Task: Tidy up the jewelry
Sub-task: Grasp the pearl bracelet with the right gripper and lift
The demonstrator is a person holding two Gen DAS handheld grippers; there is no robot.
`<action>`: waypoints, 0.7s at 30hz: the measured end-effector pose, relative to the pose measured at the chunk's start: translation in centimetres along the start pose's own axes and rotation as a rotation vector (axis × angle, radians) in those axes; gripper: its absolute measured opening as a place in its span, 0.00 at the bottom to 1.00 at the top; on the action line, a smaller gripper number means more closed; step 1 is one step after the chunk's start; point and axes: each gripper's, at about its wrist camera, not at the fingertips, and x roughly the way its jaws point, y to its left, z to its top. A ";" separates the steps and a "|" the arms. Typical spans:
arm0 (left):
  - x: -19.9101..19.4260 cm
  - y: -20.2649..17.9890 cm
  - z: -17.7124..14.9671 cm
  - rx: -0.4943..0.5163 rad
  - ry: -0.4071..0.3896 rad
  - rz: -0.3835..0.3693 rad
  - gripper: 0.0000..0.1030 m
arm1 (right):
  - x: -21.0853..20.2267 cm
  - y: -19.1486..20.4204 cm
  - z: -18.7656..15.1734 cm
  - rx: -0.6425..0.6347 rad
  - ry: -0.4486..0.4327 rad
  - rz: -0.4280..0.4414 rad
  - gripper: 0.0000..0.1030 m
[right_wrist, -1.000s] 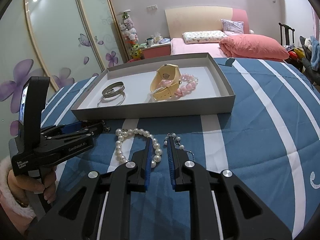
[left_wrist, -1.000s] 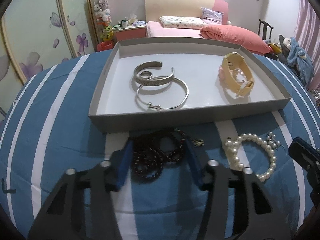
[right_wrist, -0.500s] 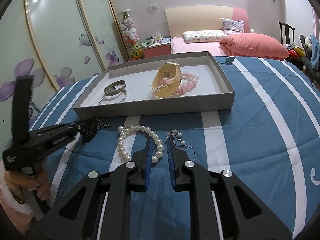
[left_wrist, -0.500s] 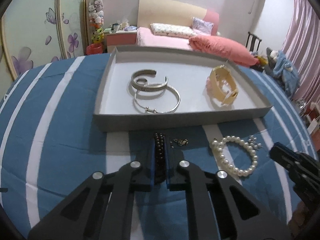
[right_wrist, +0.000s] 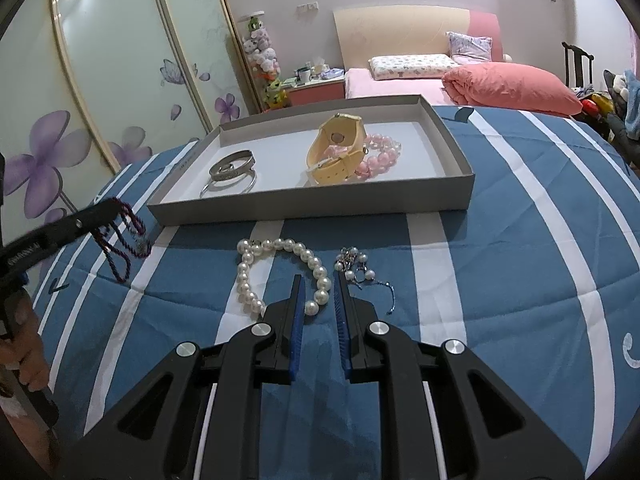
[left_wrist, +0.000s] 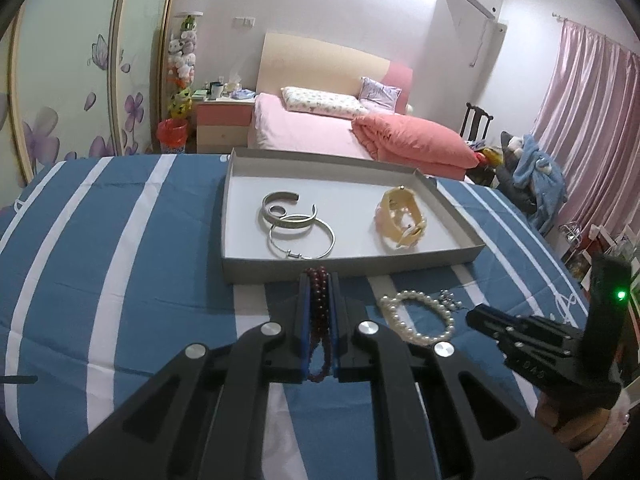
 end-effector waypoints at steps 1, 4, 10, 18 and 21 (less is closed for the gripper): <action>-0.1 0.0 0.0 -0.002 -0.002 -0.003 0.08 | 0.0 0.0 -0.1 -0.003 0.006 0.001 0.16; -0.3 0.0 0.1 -0.006 -0.006 -0.007 0.08 | 0.3 0.1 -0.2 -0.012 0.021 -0.007 0.16; -0.3 -0.1 0.0 -0.008 -0.005 -0.015 0.08 | 1.2 0.1 -0.1 -0.004 0.061 -0.006 0.16; 0.0 0.0 -0.2 -0.010 0.005 -0.018 0.09 | 2.9 0.4 0.7 -0.008 0.099 -0.036 0.16; 0.0 0.0 -0.2 -0.012 0.006 -0.017 0.08 | 3.1 0.7 0.7 -0.031 0.103 -0.054 0.16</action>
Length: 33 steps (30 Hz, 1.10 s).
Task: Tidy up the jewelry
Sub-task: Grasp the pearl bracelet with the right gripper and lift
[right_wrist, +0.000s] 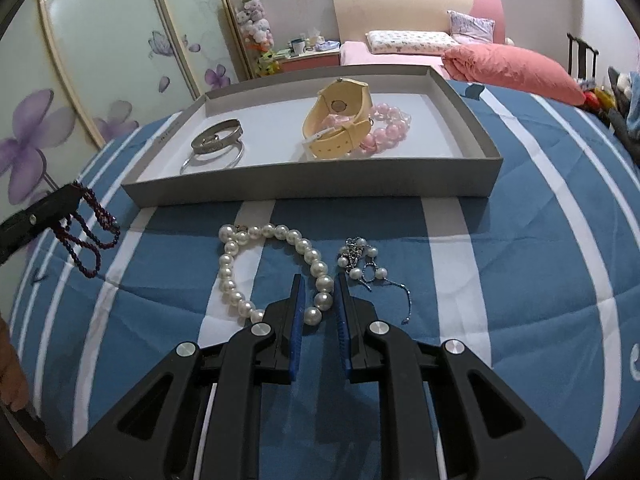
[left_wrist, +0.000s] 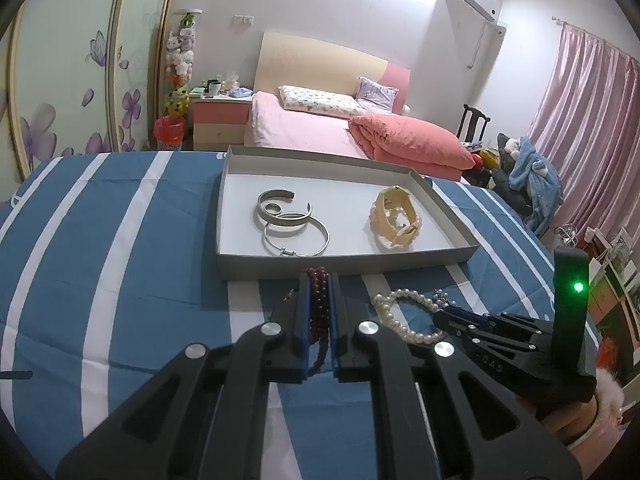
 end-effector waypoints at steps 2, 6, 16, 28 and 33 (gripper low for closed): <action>0.0 0.1 -0.1 -0.002 0.001 0.000 0.09 | 0.0 0.2 -0.1 -0.017 0.003 -0.009 0.13; 0.0 0.2 -0.2 -0.005 0.003 -0.002 0.09 | -0.4 0.2 -0.4 -0.021 -0.002 0.007 0.10; -0.1 -0.1 -0.5 0.000 -0.008 -0.007 0.09 | -4.9 0.6 1.1 -0.025 -0.203 0.099 0.10; -1.2 -0.5 -0.2 0.010 -0.040 -0.019 0.09 | -7.2 0.6 1.9 -0.010 -0.296 0.125 0.10; -1.5 -0.8 0.0 0.017 -0.053 -0.021 0.09 | -7.7 0.4 2.0 -0.006 -0.316 0.130 0.10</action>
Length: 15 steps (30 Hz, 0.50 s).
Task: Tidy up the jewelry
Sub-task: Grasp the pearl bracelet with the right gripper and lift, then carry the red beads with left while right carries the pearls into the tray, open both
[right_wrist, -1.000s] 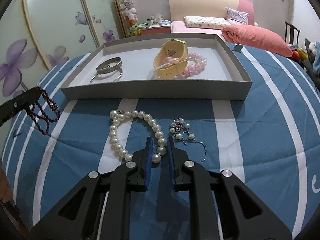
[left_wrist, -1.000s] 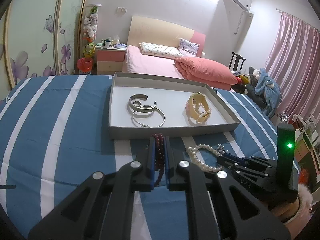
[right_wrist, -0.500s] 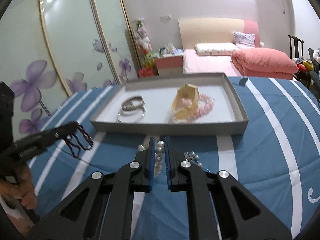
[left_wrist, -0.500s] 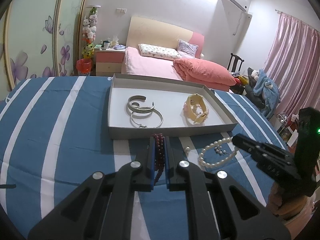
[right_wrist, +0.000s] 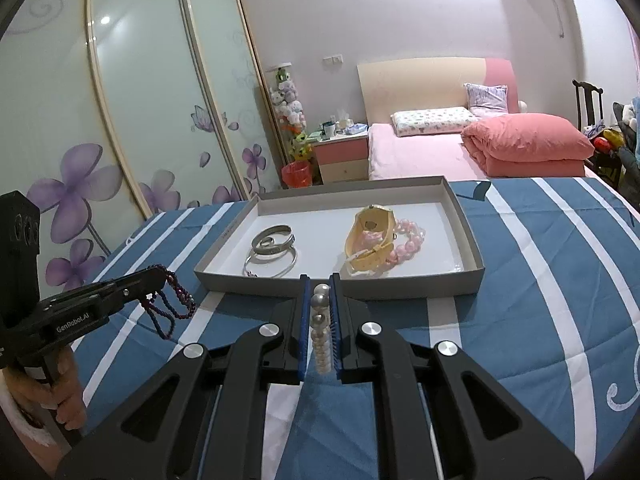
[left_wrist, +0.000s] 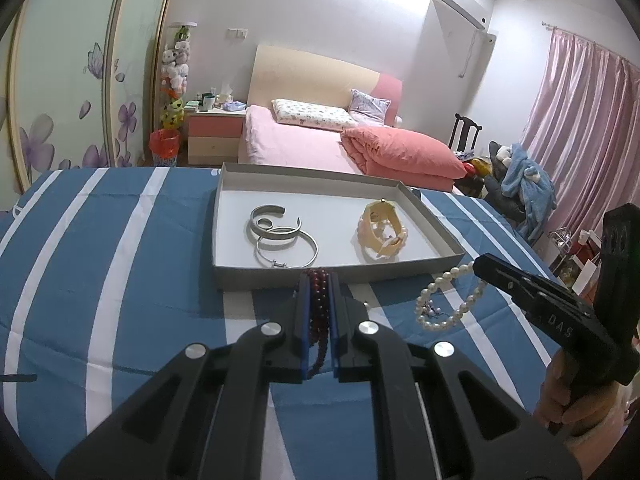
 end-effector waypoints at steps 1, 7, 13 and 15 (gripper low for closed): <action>0.0 0.0 0.0 0.000 -0.002 0.000 0.09 | -0.1 0.0 0.0 0.000 -0.003 0.001 0.10; -0.2 -0.3 0.3 0.002 -0.016 0.001 0.09 | -0.4 0.1 0.4 -0.006 -0.025 -0.005 0.10; -0.3 -0.9 1.0 0.017 -0.045 0.004 0.09 | -0.3 -0.1 1.4 -0.003 -0.058 -0.015 0.10; -0.2 -1.0 1.6 0.019 -0.054 0.008 0.09 | -0.2 -0.3 1.9 -0.002 -0.070 -0.022 0.10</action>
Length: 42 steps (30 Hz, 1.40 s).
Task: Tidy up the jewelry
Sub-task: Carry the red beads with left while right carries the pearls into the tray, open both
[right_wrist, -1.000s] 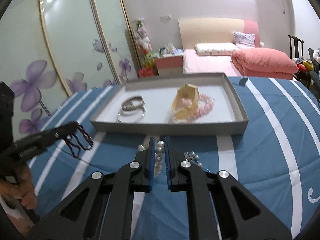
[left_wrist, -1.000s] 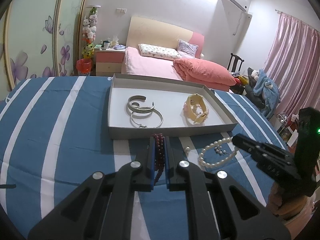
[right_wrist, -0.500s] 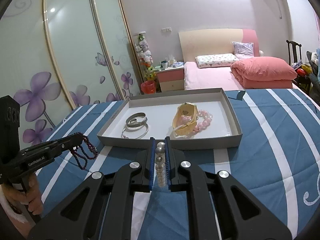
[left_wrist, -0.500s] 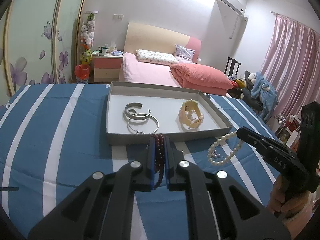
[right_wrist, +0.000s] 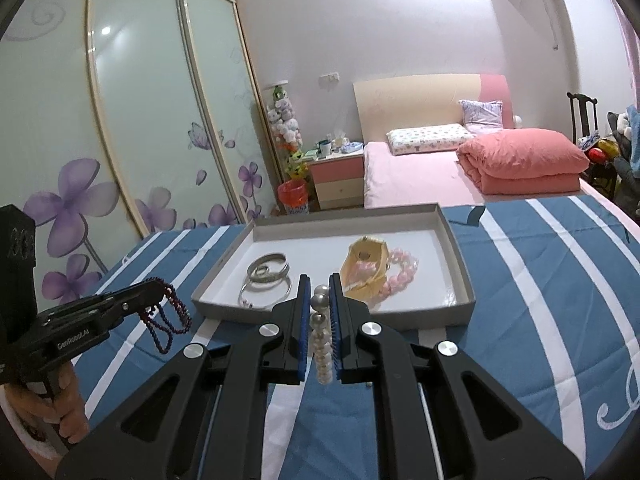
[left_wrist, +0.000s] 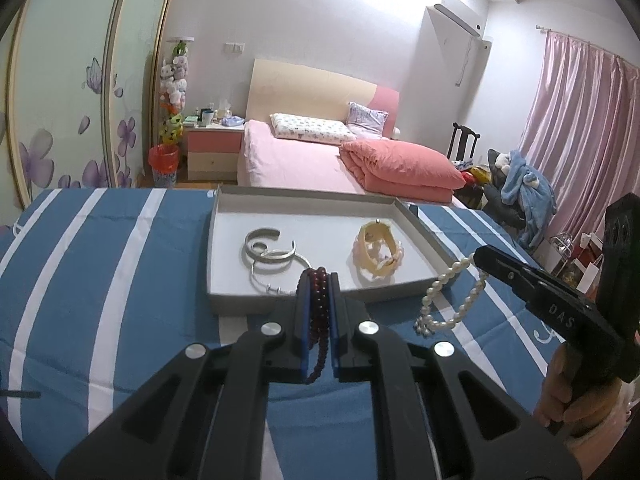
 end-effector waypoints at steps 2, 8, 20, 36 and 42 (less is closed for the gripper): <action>0.3 -0.1 0.7 0.002 -0.014 0.006 0.09 | 0.3 -0.1 0.7 -0.001 -0.015 -0.006 0.10; 1.4 -0.5 3.1 0.004 -0.055 0.017 0.09 | 0.9 -0.5 2.8 0.005 -0.068 -0.015 0.10; 5.6 -0.5 5.0 -0.003 -0.050 0.020 0.09 | 4.6 -1.1 5.1 0.003 -0.081 -0.017 0.10; 11.0 0.6 5.3 0.000 -0.024 0.043 0.09 | 8.9 -2.0 4.9 0.029 -0.048 -0.032 0.10; 12.0 0.7 5.3 0.006 -0.019 0.053 0.09 | 9.8 -2.0 4.4 0.032 -0.028 -0.034 0.10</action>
